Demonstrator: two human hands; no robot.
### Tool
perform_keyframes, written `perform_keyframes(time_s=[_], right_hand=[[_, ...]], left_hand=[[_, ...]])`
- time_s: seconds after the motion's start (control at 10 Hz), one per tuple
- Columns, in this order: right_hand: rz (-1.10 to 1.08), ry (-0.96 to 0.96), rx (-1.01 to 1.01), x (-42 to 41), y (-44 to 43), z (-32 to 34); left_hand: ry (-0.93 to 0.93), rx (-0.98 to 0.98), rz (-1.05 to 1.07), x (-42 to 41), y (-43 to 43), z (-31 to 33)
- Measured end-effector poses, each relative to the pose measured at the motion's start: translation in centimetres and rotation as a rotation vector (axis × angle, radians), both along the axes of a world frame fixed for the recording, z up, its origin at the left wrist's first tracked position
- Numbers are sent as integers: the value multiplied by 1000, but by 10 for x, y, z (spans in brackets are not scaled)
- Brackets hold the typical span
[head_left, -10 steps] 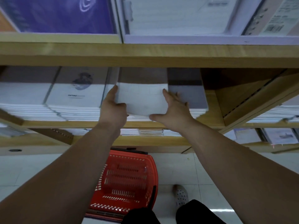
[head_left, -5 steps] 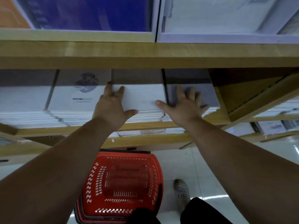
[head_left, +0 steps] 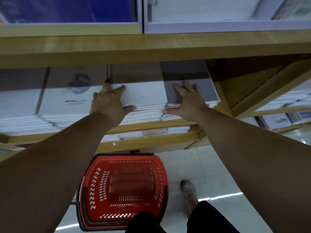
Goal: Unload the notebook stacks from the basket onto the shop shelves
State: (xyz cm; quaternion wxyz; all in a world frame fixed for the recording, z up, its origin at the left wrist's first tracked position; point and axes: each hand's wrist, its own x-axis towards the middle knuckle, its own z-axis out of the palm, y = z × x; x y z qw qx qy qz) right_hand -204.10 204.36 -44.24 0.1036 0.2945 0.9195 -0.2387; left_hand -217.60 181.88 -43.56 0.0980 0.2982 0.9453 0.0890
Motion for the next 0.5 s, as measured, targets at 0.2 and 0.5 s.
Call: perform_keyframes(time_s=[0.2, 0.5], right_hand=[[-64, 99, 51, 46, -25, -8], [64, 75, 38, 107, -59, 37]], left_hand=[[53, -26, 37, 54, -29, 4], [-28, -39, 166, 144, -91, 33]])
